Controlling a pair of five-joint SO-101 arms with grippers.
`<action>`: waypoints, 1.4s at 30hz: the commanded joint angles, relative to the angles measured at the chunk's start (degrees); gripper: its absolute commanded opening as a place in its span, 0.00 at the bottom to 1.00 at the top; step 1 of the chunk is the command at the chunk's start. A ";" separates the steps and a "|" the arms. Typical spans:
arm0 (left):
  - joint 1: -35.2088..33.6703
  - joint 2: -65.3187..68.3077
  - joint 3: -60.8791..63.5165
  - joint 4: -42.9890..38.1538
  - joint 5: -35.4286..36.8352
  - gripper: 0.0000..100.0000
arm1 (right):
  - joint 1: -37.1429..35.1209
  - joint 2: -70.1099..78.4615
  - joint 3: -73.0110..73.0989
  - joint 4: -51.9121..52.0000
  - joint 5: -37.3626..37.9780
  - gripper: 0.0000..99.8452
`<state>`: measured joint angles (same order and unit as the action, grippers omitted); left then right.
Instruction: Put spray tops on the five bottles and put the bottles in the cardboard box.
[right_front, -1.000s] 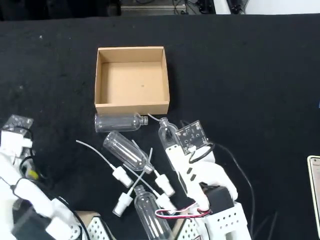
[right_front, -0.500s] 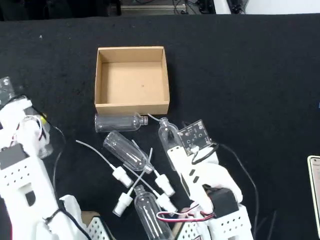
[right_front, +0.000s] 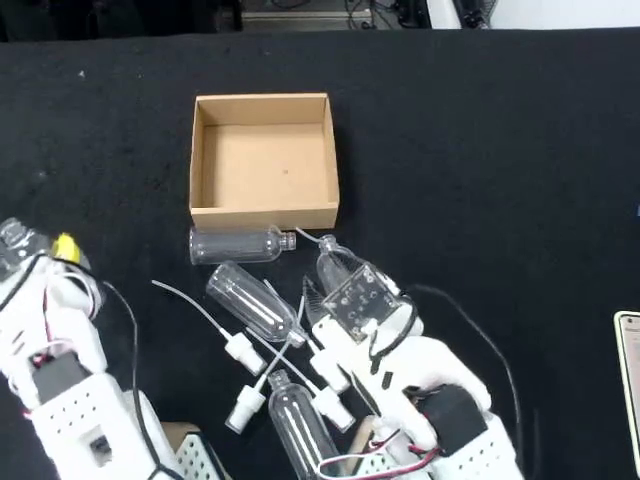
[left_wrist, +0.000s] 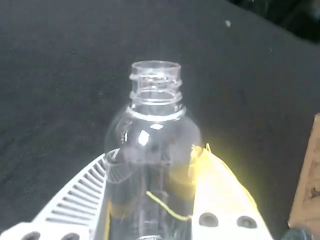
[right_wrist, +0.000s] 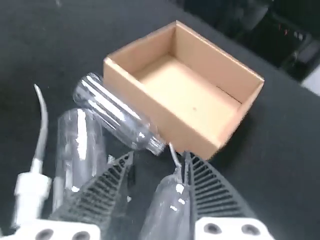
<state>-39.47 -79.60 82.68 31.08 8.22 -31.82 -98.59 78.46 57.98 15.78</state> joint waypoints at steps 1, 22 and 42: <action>-2.95 -8.88 2.86 -1.49 2.64 0.04 | -6.15 11.30 -8.57 1.14 0.70 0.13; -3.21 -24.79 13.32 -1.58 2.73 0.04 | -31.12 40.31 -9.36 -5.89 -10.37 0.14; -3.12 -24.79 14.11 -1.58 2.81 0.04 | -32.53 61.58 -11.30 -21.89 -19.78 0.13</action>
<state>-42.46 -103.16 95.87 30.81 10.51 -62.59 -40.57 69.58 39.52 -3.56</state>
